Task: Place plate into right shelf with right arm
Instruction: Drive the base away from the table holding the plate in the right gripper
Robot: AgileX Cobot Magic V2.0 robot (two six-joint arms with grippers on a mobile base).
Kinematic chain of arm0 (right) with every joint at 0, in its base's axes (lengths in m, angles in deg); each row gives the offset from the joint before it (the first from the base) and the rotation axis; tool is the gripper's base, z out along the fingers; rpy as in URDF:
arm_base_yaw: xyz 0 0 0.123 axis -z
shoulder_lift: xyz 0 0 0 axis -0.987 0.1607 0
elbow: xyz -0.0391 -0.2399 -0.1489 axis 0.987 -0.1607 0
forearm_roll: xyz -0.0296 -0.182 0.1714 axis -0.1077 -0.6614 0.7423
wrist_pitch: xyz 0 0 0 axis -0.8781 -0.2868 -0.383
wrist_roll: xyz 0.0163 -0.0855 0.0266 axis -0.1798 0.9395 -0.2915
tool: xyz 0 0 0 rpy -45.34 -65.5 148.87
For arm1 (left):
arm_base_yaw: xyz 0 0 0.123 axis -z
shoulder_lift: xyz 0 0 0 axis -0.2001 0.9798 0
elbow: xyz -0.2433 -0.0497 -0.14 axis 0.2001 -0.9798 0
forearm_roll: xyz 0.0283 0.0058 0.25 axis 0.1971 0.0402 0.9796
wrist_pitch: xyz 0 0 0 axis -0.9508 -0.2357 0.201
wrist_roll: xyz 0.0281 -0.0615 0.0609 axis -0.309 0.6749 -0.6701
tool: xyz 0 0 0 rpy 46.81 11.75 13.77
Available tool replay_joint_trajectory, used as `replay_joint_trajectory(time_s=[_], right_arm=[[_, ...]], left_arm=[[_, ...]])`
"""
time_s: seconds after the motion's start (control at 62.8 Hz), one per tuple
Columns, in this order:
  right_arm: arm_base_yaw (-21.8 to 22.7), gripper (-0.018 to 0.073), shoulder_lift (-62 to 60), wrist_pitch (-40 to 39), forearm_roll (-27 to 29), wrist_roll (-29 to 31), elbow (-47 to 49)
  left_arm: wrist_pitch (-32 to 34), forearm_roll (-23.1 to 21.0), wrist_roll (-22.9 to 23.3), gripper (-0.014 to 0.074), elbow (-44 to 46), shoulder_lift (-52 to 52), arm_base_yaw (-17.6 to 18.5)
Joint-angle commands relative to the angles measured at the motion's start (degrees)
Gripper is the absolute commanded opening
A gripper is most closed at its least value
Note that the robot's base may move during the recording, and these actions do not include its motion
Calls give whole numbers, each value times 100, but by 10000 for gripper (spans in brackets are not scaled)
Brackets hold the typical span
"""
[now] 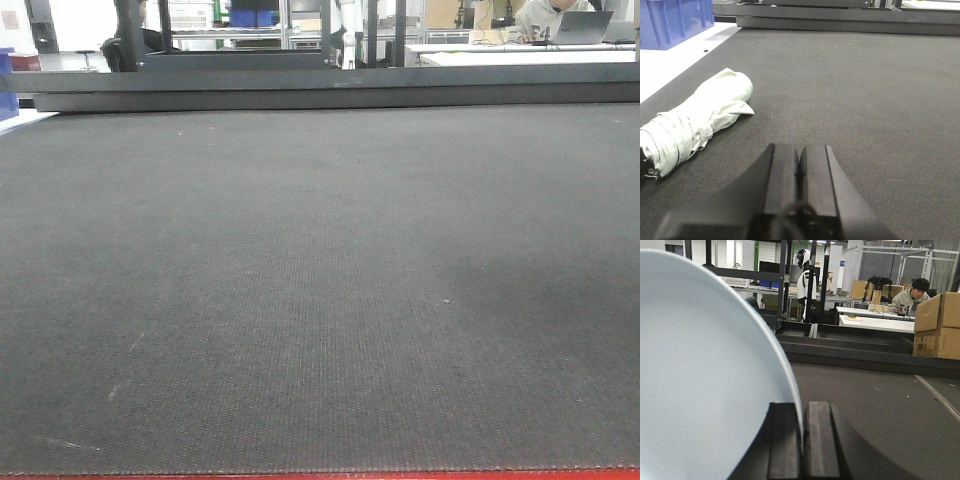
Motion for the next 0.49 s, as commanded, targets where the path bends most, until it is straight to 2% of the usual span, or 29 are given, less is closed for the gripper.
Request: replay_joint_trajectory(time_s=[0.0,0.478], right_arm=[[35,52,54,-539,-48,46,154],[35,52,54,-539,-48,46,154]], left_arm=[[520,-24,-16,-47,-48,2,0],[520,-24,-16,-47,-48,2,0]])
